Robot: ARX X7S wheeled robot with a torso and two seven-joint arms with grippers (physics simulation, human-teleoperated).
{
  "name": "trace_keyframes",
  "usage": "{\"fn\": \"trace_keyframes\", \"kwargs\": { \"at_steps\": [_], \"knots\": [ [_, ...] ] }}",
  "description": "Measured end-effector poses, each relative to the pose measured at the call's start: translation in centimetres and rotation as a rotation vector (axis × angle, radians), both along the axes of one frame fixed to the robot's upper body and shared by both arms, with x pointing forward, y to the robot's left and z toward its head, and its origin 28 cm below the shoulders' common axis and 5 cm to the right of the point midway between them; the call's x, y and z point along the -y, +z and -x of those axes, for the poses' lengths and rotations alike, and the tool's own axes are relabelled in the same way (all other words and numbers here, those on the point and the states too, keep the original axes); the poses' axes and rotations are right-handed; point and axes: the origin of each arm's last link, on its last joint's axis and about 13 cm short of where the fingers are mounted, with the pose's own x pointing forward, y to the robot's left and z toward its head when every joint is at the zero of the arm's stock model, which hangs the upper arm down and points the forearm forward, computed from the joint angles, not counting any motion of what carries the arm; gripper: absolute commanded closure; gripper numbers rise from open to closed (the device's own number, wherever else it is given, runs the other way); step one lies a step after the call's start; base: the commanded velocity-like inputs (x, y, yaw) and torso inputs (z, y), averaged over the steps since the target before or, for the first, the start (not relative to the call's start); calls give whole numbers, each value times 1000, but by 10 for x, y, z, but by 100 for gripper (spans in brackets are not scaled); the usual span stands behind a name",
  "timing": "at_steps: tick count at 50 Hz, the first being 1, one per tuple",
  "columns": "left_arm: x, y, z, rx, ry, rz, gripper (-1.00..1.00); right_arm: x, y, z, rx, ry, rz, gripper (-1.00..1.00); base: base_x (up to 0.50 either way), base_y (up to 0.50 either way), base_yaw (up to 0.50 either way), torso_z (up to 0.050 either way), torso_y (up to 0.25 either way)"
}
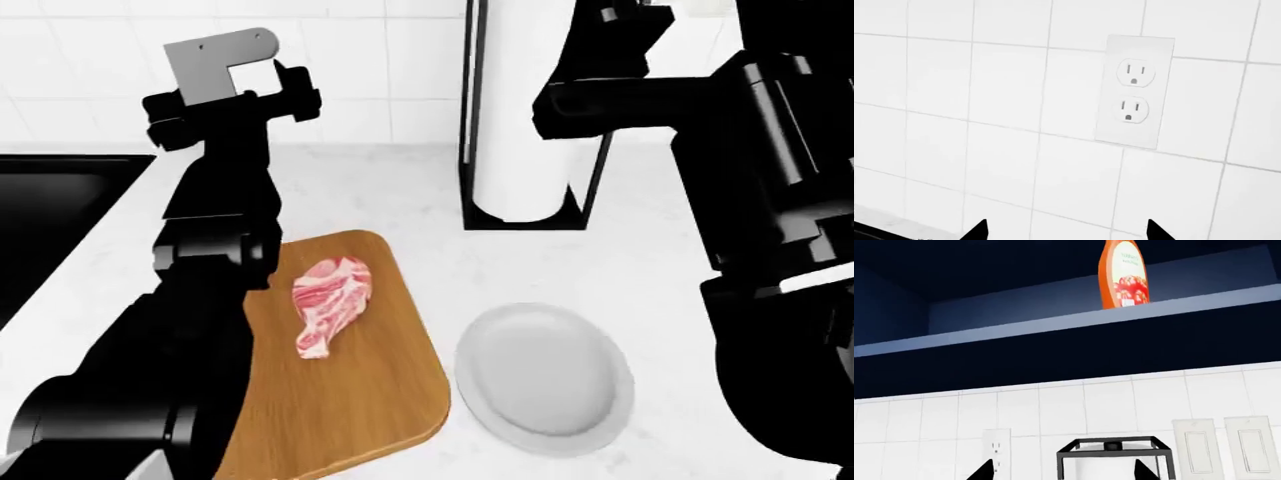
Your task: Pick the pork chop from the plate and place it on the cutting board. Then pick the condiment bottle from the cabinet and place it next to the cutting board.
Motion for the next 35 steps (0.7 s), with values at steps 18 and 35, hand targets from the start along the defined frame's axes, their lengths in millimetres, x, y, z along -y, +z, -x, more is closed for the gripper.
{"fn": "trace_keyframes", "kwargs": {
  "at_steps": [18, 35],
  "knots": [
    [1, 0, 0, -1, -24, -6, -100, 6, 32, 22, 87, -40, 41, -100, 438, 221, 0, 0, 1],
    [3, -1, -1, -9, -28, -27, -100, 6, 39, 27, 107, -21, 68, -100, 471, 0, 0, 0, 0]
  ]
}}
